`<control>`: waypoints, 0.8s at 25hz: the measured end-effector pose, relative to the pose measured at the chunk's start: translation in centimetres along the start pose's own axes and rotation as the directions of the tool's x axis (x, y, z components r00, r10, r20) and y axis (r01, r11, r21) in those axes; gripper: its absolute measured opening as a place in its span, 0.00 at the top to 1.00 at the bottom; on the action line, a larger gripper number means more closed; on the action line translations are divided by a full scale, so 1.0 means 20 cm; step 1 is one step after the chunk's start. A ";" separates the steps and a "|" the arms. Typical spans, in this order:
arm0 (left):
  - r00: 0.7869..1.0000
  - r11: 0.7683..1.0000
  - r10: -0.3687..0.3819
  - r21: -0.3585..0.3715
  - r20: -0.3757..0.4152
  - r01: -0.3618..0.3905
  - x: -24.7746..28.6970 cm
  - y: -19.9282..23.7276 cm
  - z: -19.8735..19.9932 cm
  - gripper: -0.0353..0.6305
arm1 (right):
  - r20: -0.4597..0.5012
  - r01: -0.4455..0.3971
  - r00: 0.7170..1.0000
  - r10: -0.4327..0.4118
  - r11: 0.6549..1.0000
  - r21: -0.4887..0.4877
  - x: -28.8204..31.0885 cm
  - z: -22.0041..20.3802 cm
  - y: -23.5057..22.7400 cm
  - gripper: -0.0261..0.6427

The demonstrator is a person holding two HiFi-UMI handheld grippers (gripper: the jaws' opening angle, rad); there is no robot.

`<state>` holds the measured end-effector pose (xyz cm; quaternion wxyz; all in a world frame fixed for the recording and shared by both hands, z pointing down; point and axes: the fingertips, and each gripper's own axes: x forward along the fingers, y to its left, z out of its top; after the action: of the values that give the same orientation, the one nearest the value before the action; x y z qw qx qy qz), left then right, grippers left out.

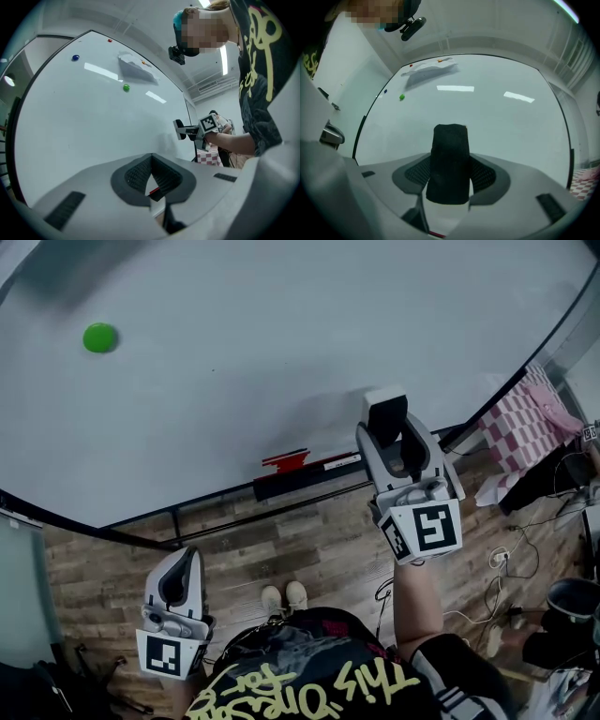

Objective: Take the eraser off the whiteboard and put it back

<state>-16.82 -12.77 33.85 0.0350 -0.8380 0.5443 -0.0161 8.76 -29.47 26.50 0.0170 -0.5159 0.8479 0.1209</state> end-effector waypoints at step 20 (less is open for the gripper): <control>0.988 0.988 -0.155 0.004 0.008 0.155 0.16 -0.12 0.00 0.94 | 0.027 0.036 0.999 -0.037 0.999 0.023 -0.33 0.09 -0.01 0.60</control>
<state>-13.28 -14.64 34.07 0.0373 -0.8777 0.4776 -0.0162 11.90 -23.50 25.67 0.0366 -0.5292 0.8394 0.1184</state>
